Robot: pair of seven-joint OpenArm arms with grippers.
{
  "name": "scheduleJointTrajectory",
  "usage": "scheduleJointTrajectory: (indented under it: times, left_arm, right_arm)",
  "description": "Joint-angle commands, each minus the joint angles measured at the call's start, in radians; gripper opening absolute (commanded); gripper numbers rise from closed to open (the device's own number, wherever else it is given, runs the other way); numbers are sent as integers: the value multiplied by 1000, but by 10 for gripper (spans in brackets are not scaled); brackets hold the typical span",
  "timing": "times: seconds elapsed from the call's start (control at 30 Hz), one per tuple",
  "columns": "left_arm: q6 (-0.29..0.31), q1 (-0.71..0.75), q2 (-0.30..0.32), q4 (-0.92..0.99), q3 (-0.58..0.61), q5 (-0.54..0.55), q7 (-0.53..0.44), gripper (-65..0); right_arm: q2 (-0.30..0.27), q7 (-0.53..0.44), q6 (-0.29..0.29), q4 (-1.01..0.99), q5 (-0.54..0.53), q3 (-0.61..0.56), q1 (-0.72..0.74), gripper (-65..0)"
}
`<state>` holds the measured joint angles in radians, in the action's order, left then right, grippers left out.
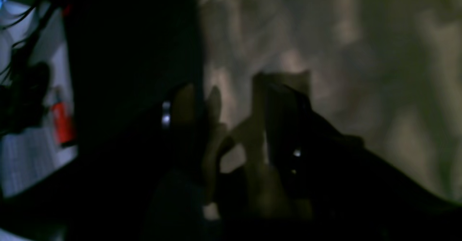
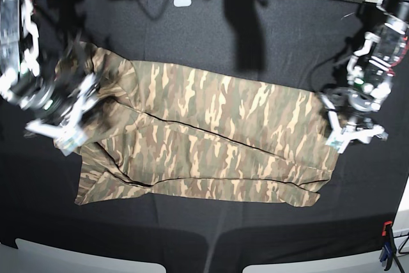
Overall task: Layout the t-shirt on the table in an organized manner, then fold the t-shirt properly
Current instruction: 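Lower the folded edges onto the shirt and open both grippers, then move the right gripper to the shirt's collar corner and grasp it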
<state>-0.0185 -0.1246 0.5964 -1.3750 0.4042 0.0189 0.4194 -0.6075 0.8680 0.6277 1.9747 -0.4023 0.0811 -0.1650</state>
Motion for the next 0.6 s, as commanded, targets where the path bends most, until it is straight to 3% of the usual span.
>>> scheduleJointTrajectory:
  times: [0.0, 0.13, 0.23, 0.4, 0.57]
  left_arm:
    - [-16, -16, 3, -25, -10, -10, -23, -358]
    - [-15, 11, -26, -81, -10, -11, -24, -358]
    - [-15, 37, -35, -122, -10, -14, -24, -358]
    - [-15, 61, -36, -146, -10, -14, -31, -358]
    - [-15, 61, -36, -146, -10, -14, -31, -358]
  right_arm:
    - [-15, -3, 11, 51, -25, 10, -21, -376]
    - [-16, 13, 17, 127, -17, 10, -183, -376]
    - [-16, 1, 63, 128, 47, 10, -301, -376]
    - [-16, -156, 64, 122, 335, 10, -415, -376]
    - [-16, -232, 64, 34, 369, 5, -408, -377]
